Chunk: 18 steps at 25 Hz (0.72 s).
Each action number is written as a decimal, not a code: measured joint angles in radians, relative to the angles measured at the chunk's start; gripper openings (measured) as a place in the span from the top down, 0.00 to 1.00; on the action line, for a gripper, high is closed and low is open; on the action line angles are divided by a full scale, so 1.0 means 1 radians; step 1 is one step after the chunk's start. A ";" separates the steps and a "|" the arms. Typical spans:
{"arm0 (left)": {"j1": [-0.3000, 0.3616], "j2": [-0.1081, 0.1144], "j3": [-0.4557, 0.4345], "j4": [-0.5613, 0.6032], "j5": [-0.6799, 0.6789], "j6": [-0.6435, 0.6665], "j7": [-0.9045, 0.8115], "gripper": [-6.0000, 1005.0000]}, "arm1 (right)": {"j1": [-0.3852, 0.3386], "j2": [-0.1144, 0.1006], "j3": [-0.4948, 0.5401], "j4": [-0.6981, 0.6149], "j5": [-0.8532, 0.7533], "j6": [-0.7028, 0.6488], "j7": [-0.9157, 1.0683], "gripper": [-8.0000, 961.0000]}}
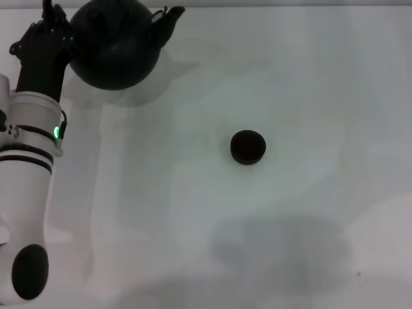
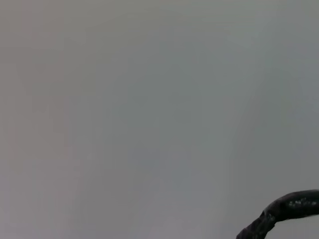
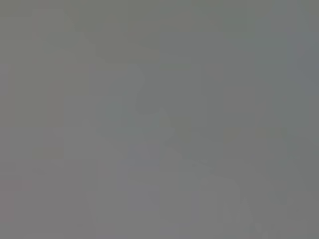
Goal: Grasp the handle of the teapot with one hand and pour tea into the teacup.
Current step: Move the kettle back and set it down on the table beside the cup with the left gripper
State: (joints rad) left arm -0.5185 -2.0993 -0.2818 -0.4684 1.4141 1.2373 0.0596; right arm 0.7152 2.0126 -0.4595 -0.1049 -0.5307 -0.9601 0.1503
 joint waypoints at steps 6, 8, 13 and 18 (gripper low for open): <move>0.019 -0.003 0.006 -0.027 -0.018 -0.007 0.012 0.90 | 0.003 0.000 -0.002 -0.001 0.000 0.006 0.000 0.12; 0.023 -0.004 0.008 -0.026 -0.015 -0.020 0.018 0.90 | 0.004 0.000 -0.004 -0.001 0.000 0.008 0.000 0.12; 0.018 -0.001 0.042 -0.026 -0.009 -0.038 0.018 0.90 | 0.005 0.000 -0.004 -0.001 0.000 0.008 0.000 0.12; 0.026 -0.002 0.054 -0.028 -0.010 -0.038 0.019 0.91 | 0.003 0.000 -0.004 -0.001 -0.002 0.008 0.000 0.12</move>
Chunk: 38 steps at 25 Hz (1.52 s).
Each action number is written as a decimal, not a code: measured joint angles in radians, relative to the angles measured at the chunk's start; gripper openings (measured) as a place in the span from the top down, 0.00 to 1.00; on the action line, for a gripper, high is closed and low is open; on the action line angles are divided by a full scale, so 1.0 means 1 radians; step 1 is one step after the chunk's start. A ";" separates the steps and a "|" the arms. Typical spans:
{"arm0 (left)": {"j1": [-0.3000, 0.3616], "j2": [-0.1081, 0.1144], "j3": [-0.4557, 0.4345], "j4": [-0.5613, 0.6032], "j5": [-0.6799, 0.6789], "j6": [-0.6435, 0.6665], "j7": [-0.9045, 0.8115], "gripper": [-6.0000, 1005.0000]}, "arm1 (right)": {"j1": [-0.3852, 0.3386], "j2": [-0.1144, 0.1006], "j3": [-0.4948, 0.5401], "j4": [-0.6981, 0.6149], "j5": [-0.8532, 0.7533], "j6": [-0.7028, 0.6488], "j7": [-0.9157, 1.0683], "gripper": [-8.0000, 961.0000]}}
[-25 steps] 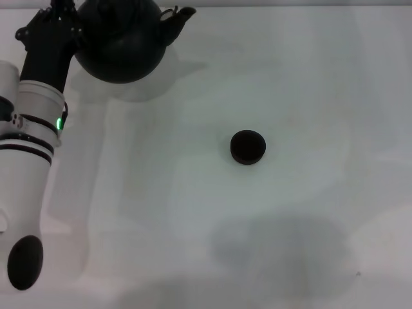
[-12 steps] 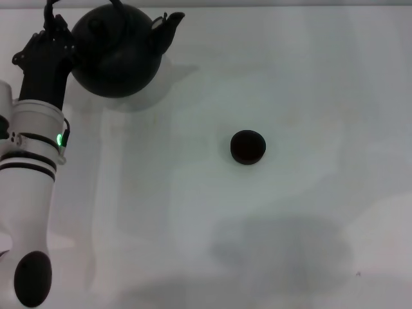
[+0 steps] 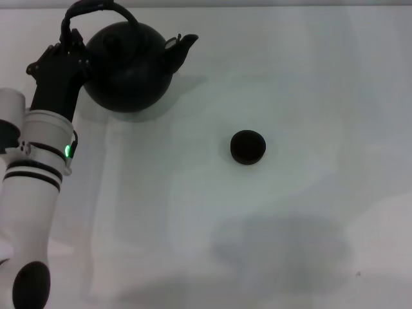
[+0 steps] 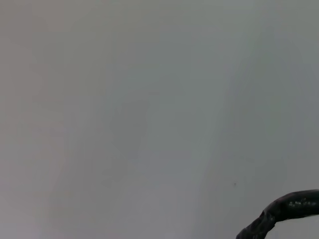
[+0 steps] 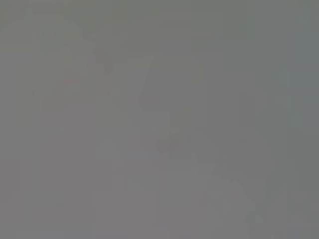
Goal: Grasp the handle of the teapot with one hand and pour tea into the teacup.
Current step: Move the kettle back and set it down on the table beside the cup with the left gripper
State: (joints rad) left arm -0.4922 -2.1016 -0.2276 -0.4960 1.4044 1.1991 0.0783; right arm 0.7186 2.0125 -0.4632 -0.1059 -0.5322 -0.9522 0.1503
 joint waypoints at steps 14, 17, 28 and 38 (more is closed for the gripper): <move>0.000 0.006 0.096 0.019 0.003 -0.012 -0.001 0.90 | 0.005 0.000 -0.002 0.002 -0.006 0.004 -0.001 0.12; 0.000 0.006 0.098 0.021 0.004 -0.014 -0.003 0.90 | 0.004 0.000 -0.002 0.002 -0.006 0.007 -0.001 0.12; 0.001 0.006 0.099 0.024 0.004 -0.050 -0.008 0.90 | -0.002 0.002 -0.001 0.002 -0.006 0.008 -0.002 0.12; 0.003 0.006 0.099 0.030 0.005 -0.063 -0.009 0.90 | -0.002 0.002 -0.002 0.005 -0.006 0.005 -0.002 0.12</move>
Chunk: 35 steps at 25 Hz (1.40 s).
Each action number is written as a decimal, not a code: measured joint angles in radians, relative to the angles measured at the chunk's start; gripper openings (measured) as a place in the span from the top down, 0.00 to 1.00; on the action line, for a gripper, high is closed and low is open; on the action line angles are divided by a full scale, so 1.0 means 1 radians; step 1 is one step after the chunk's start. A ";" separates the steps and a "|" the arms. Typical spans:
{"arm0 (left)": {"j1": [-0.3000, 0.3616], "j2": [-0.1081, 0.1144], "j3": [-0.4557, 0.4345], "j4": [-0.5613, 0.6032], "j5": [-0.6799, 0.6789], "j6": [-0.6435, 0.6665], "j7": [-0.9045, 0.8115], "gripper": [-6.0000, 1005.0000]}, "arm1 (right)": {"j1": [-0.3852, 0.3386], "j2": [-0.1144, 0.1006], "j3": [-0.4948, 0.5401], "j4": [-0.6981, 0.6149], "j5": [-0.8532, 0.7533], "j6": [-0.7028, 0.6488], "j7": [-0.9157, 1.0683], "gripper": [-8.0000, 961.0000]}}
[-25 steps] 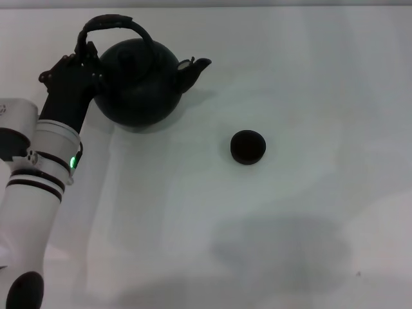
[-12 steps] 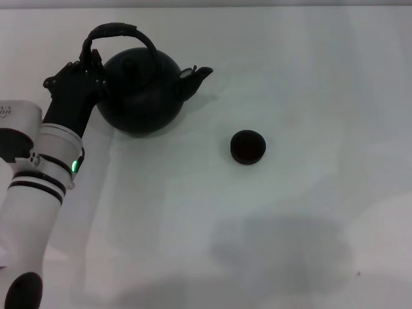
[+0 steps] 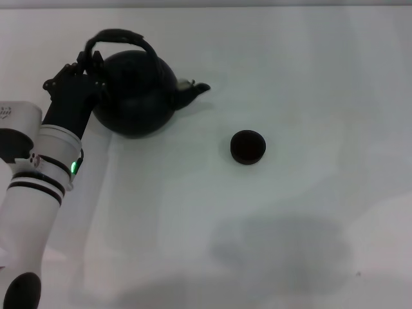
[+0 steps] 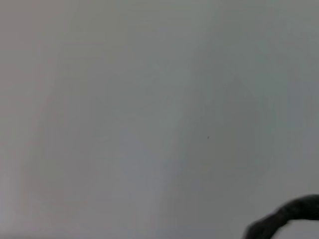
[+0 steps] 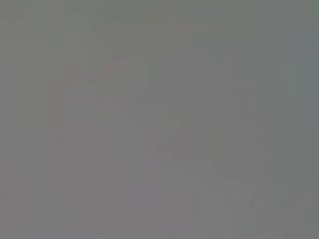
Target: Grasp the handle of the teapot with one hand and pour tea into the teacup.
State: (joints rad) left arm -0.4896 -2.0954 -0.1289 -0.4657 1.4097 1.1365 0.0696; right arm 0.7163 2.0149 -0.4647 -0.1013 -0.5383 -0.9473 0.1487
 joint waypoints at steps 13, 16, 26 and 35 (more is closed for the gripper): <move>0.002 0.003 0.035 0.017 0.048 0.009 -0.003 0.64 | 0.000 0.001 0.000 0.003 0.000 -0.005 0.002 0.12; 0.010 0.003 0.036 0.018 0.050 0.016 -0.004 0.60 | -0.004 0.001 0.000 0.003 0.000 -0.005 0.002 0.12; 0.070 0.003 0.056 0.018 0.051 0.123 -0.004 0.20 | -0.012 0.001 -0.001 -0.001 -0.001 -0.005 0.002 0.12; 0.114 0.003 0.109 0.023 0.043 0.223 -0.047 0.12 | -0.019 -0.001 -0.029 -0.002 -0.002 -0.005 0.002 0.12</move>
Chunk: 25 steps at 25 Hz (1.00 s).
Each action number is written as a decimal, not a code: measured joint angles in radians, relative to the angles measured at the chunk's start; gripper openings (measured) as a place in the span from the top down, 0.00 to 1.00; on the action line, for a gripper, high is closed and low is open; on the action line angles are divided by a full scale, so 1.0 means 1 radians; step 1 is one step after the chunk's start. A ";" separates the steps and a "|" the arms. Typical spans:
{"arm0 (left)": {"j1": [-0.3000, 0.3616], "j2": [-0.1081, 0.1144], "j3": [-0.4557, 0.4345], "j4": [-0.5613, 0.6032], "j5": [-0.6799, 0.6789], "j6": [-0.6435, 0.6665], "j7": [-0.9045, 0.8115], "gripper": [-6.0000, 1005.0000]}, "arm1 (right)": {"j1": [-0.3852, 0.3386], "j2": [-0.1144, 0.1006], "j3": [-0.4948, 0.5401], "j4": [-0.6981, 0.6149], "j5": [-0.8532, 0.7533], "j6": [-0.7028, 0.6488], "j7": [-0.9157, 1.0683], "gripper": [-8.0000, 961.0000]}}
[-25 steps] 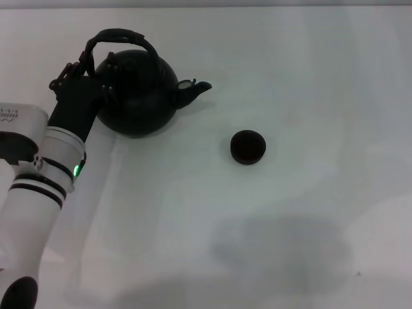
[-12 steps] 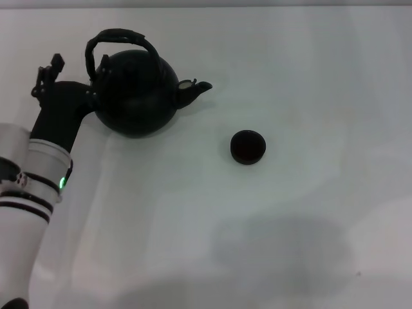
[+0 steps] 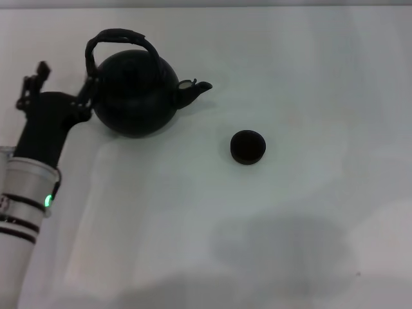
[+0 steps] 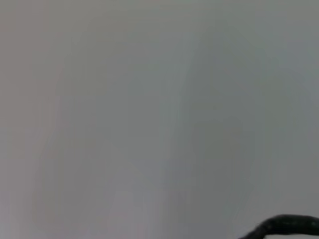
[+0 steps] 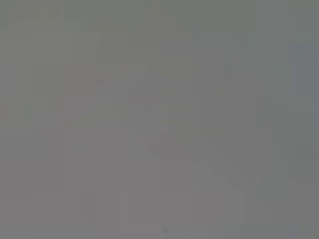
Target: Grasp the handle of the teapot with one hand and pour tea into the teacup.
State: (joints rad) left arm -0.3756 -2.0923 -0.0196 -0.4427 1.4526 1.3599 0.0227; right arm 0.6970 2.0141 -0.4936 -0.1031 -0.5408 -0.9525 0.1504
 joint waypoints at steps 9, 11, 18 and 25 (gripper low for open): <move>0.033 0.008 -0.039 0.124 -0.170 0.046 -0.158 0.12 | -0.076 0.004 -0.241 0.008 -0.001 0.000 0.165 0.12; 0.025 0.009 -0.073 0.156 -0.198 0.042 -0.186 0.12 | -0.109 0.005 -0.298 0.004 -0.001 -0.016 0.221 0.12; -0.017 0.013 -0.135 0.238 -0.210 0.015 -0.199 0.12 | -0.183 0.010 -0.322 0.033 -0.001 -0.061 0.277 0.12; -0.040 0.014 -0.128 0.244 -0.202 -0.012 -0.199 0.12 | -0.173 0.012 -0.322 0.063 -0.001 -0.067 0.295 0.12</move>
State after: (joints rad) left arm -0.4157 -2.0785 -0.1480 -0.1991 1.2505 1.3484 -0.1765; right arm 0.5243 2.0260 -0.8161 -0.0405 -0.5414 -1.0196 0.4451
